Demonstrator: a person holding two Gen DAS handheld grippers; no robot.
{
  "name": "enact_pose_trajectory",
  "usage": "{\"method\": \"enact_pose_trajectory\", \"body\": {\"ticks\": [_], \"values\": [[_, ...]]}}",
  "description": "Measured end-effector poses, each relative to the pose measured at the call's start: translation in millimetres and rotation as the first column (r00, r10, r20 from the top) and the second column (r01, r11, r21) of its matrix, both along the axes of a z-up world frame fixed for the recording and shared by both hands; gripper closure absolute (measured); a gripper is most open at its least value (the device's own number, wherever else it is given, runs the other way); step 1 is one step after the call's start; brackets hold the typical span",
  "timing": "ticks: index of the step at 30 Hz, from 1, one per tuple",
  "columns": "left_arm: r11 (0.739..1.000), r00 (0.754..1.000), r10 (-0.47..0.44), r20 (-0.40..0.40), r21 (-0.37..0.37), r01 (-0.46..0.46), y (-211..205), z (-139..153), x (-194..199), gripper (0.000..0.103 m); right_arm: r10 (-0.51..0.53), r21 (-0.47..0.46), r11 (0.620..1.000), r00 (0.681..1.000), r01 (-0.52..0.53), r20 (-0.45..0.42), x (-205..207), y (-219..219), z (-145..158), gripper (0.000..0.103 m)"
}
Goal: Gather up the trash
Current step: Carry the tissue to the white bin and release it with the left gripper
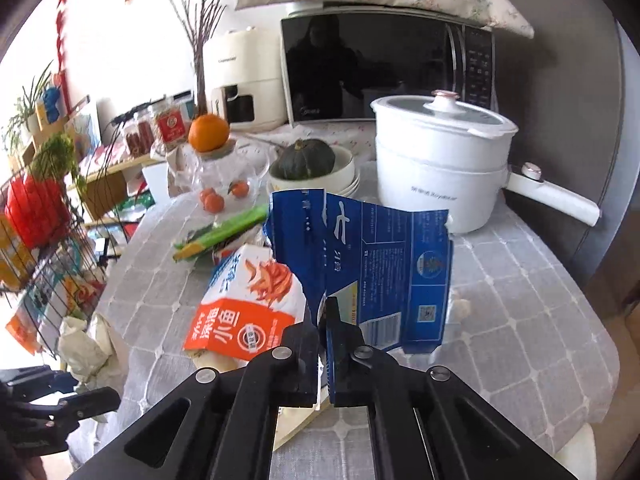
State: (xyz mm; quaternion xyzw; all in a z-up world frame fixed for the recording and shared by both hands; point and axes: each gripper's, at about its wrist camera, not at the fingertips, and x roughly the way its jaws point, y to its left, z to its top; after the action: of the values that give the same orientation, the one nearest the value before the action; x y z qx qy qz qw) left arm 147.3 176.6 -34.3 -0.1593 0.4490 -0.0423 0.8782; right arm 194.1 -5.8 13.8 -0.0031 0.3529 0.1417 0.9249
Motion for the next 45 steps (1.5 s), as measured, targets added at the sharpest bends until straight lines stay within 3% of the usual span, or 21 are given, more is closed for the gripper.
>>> {"method": "enact_pose_trajectory", "body": {"ticks": [6, 13, 22, 28, 36, 45], "values": [[0.999, 0.999, -0.028, 0.024, -0.016, 0.028, -18.1, 8.4, -0.9, 0.057, -0.043, 0.089, 0.995, 0.999, 0.041, 0.022, -16.8, -48.2, 32.5, 0.100], [0.996, 0.996, -0.074, 0.042, -0.043, 0.076, -47.5, 16.0, 1.7, 0.057, -0.063, 0.096, 0.994, 0.998, 0.061, 0.028, -45.9, -93.9, 57.9, 0.100], [0.977, 0.978, -0.200, 0.058, -0.063, 0.203, -120.1, 20.0, 6.0, 0.057, -0.161, 0.082, 0.983, 0.985, 0.165, -0.057, -86.4, -173.8, 58.9, 0.100], [0.951, 0.953, -0.296, 0.057, -0.070, 0.300, -176.6, 16.2, 5.4, 0.057, -0.255, 0.094, 0.958, 0.956, 0.270, -0.149, -113.4, -233.3, 51.5, 0.100], [0.910, 0.913, -0.408, 0.032, -0.063, 0.409, -236.2, 4.9, 3.9, 0.057, -0.302, 0.081, 0.941, 0.924, 0.328, -0.233, -145.5, -284.0, 34.4, 0.100], [0.849, 0.850, -0.527, 0.012, -0.047, 0.526, -303.4, -17.8, 1.0, 0.056, -0.348, 0.085, 0.917, 0.884, 0.391, -0.313, -166.2, -323.6, 14.4, 0.100]]}}
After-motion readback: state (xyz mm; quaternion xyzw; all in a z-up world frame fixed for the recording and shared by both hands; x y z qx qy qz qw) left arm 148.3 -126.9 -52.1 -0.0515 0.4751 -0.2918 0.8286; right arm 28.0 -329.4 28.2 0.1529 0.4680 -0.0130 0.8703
